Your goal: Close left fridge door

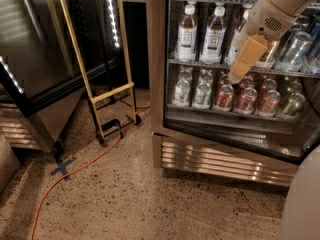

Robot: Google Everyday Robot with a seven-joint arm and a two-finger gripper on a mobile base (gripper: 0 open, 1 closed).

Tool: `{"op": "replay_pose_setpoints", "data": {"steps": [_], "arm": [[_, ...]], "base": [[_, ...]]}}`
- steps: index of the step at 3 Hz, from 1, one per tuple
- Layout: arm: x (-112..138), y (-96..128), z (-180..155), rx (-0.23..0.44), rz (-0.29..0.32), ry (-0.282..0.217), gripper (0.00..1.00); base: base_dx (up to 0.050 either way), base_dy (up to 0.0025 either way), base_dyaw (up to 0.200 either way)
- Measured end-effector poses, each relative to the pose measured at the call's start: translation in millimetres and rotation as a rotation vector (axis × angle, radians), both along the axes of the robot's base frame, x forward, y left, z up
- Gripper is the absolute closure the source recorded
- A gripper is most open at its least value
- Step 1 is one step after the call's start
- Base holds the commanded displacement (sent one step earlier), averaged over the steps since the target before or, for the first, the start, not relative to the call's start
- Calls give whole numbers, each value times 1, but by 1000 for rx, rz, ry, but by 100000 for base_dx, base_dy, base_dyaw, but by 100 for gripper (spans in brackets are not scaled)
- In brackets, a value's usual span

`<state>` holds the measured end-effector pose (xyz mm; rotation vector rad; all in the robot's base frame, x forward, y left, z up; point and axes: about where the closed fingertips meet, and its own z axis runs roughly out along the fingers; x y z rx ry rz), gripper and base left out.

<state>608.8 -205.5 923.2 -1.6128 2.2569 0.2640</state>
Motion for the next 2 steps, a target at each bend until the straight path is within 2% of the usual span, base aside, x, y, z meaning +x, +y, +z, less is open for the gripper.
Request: {"op": "replay_pose_setpoints", "data": {"steps": [1, 2], "arm": [[0, 0, 0, 0, 0, 0, 0], [0, 0, 0, 0, 0, 0, 0]], "base": [[5001, 0, 13], [2287, -204, -17815]]}}
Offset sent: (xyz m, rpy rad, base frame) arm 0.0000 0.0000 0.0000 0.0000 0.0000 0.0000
